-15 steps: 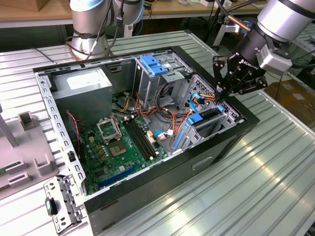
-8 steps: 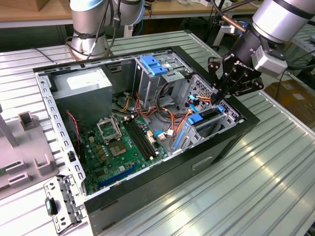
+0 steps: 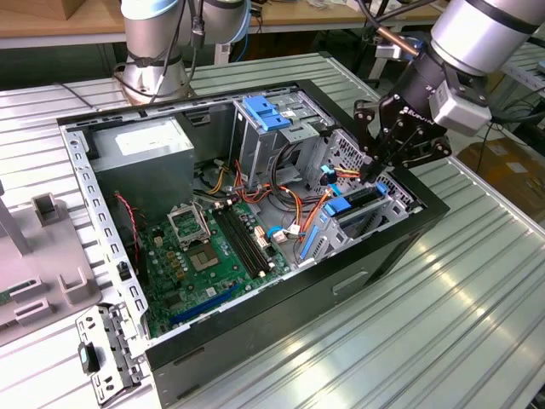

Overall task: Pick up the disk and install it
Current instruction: 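Insert the first disk wire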

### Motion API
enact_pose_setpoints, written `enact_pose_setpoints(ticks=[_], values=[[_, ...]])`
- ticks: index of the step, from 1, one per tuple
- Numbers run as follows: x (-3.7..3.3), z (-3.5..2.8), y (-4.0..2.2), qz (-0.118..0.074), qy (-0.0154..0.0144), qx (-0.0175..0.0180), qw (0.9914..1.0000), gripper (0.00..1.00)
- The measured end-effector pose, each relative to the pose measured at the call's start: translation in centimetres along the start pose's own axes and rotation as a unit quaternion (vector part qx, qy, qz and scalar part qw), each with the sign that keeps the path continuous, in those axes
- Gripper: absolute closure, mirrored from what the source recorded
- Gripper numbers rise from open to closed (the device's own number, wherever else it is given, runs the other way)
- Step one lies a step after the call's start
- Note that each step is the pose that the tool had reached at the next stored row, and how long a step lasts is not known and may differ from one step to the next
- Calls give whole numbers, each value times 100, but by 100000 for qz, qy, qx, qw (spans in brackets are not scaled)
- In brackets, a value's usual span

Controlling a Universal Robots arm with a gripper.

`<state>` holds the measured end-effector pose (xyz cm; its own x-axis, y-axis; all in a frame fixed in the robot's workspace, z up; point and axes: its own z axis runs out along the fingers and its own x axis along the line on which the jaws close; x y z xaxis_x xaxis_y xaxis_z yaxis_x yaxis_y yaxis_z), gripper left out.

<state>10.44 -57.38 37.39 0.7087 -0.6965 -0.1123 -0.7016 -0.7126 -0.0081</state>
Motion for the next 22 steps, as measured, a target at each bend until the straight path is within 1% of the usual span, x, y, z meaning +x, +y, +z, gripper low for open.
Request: enact_pose_setpoints(ticks=[7, 10, 15, 18, 19, 22], values=[[-61, 8, 66, 2, 1, 1, 100000, 83], [-37, 30, 90, 368, -1, 44, 99999, 83], [-23, 58, 87, 1958, 9, 225, 99981, 83], [6, 77, 61, 2631, 24, 293, 99965, 83], [14, 79, 52, 2667, 21, 301, 99964, 83], [16, 79, 51, 2685, 23, 304, 99963, 83]])
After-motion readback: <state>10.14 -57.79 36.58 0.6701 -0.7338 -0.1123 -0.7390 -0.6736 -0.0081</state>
